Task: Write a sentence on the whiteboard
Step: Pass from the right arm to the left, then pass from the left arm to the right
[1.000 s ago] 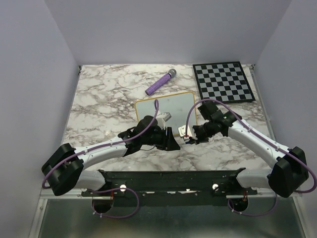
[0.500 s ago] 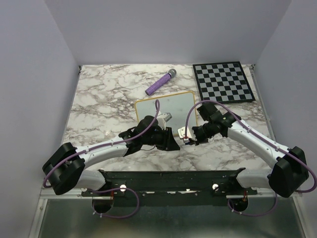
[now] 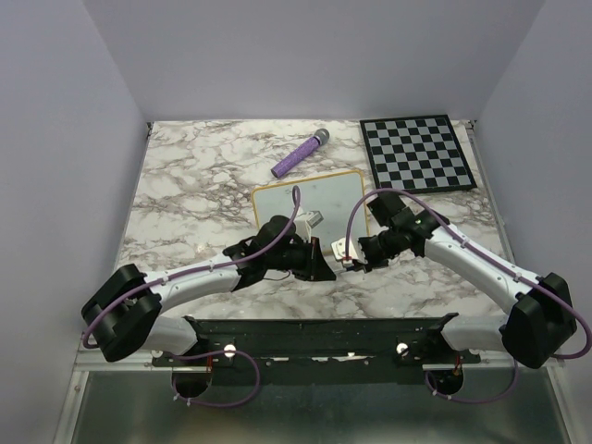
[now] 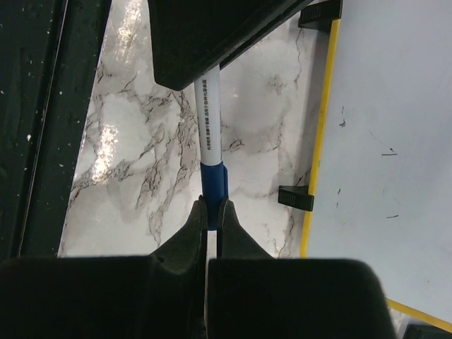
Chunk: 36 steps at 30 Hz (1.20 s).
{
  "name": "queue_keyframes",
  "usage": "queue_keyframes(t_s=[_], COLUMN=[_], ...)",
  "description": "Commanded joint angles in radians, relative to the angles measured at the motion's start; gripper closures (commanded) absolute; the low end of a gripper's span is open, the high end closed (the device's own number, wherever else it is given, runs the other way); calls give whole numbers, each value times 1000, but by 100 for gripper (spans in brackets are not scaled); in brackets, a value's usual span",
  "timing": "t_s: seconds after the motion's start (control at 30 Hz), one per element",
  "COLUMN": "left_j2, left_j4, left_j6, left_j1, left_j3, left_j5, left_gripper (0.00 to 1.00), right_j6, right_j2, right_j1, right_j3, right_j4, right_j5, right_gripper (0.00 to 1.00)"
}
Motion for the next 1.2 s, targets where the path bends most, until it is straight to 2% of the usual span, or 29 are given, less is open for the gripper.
queue_keyframes(t_s=[0.0,0.1,0.23,0.3,0.33,0.4,0.43,0.53,0.7,0.8,1.03,1.1,1.17], left_j2=[16,4,-106,-181,-267,-357,-428,-474,-425,-418,-436,-433,-428], left_j4=[50,83,61,79,89,157,192,240,225,212,211,214,214], left_j6=[-3,20,126,187,205,242,277,323,359,376,382,382,379], left_j1=[-5,-5,-5,-5,-5,-25,-39,-62,-79,-84,-84,-84,-84], left_j3=[-6,-23,-81,-154,-184,-269,-294,-319,-278,-264,-261,-261,-259], left_j5=[39,48,-13,-85,-111,-201,-214,-229,-185,-177,-182,-176,-171], left_gripper=[98,100,100,100,100,100,100,100,100,100,100,100,100], right_j6=[4,30,151,168,177,195,195,202,235,228,202,203,202], right_j2=[-19,-26,-36,-73,-85,-104,-104,-73,-21,13,72,82,94], right_j1=[11,11,-2,-31,-38,-44,-45,-44,-45,-45,-35,-28,-27], right_j3=[-15,-12,37,46,46,43,43,55,106,126,134,146,155], right_j4=[28,39,13,-3,-1,-3,-1,-4,-21,-46,-90,-92,-99], right_j5=[-4,-10,-34,-135,-169,-250,-278,-346,-425,-452,-462,-458,-462], right_gripper=[99,95,33,23,12,8,8,8,8,13,49,51,62])
